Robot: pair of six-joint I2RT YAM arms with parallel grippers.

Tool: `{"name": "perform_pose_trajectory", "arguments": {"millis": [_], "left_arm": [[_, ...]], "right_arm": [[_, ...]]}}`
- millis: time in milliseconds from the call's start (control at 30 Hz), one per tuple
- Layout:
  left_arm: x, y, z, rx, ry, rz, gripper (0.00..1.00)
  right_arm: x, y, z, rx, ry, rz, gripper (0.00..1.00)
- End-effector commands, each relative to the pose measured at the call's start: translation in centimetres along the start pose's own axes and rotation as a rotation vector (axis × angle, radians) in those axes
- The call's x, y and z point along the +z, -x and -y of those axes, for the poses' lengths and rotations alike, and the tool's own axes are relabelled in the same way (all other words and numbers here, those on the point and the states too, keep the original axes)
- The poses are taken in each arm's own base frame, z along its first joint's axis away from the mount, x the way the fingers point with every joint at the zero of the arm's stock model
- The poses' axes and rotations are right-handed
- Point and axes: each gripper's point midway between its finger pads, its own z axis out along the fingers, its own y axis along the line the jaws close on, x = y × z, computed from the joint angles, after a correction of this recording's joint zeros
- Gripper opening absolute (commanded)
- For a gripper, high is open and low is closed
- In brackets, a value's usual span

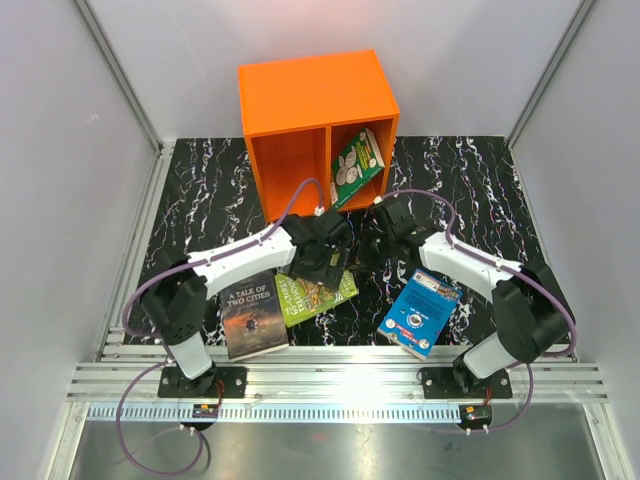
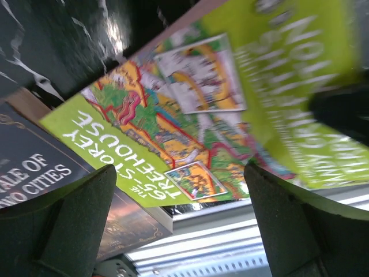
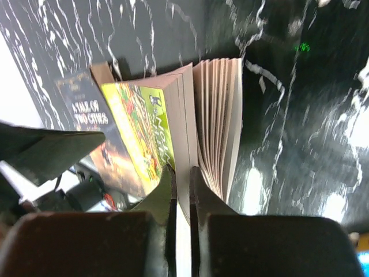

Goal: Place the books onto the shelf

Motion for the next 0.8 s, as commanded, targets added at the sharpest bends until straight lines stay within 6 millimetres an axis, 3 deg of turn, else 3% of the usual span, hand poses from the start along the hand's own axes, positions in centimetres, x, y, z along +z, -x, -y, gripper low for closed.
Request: {"name": "perform_pose_trajectory", "arguments": {"millis": [0, 133, 200, 267, 333, 367, 533, 633, 767], "left_arm": [[-2.7, 4.2, 1.9, 0.066, 0.031, 0.263, 0.99], [-3.8, 3.2, 2.8, 0.138, 0.07, 0.371, 0.99], [-3.4, 1.5, 2.7, 0.153, 0.086, 0.378, 0.99], [-4.3, 1.2, 3.2, 0.148, 0.049, 0.433, 0.99], [-3.8, -0.1, 2.6, 0.15, 0.047, 0.439, 0.99], [-4.7, -0.1, 3.2, 0.145, 0.0, 0.481, 0.99], [-5.4, -1.8, 4.4, 0.154, -0.096, 0.529, 0.99], [-6.3, -1.7, 4.7, 0.155, -0.113, 0.559, 0.99], [-5.4, -1.3, 4.3, 0.156, -0.048, 0.571, 0.99]], "right_arm": [[-4.1, -1.4, -7.0, -0.031, 0.186, -0.096, 0.0], [-4.9, -1.1, -7.2, -0.037, 0.145, -0.106, 0.0], [-5.0, -0.9, -7.2, -0.035, 0.136, -0.114, 0.0], [-5.3, -0.5, -7.1, -0.02, 0.126, -0.123, 0.0], [-5.4, 0.1, -6.7, 0.001, 0.118, -0.126, 0.0], [-5.6, 0.5, -6.7, 0.011, 0.116, -0.127, 0.0], [-6.0, 2.2, -6.3, 0.015, 0.09, -0.14, 0.0], [-5.5, 2.9, -5.8, 0.018, 0.066, -0.154, 0.0], [-5.3, 2.9, -5.9, 0.043, 0.066, -0.18, 0.0]]}}
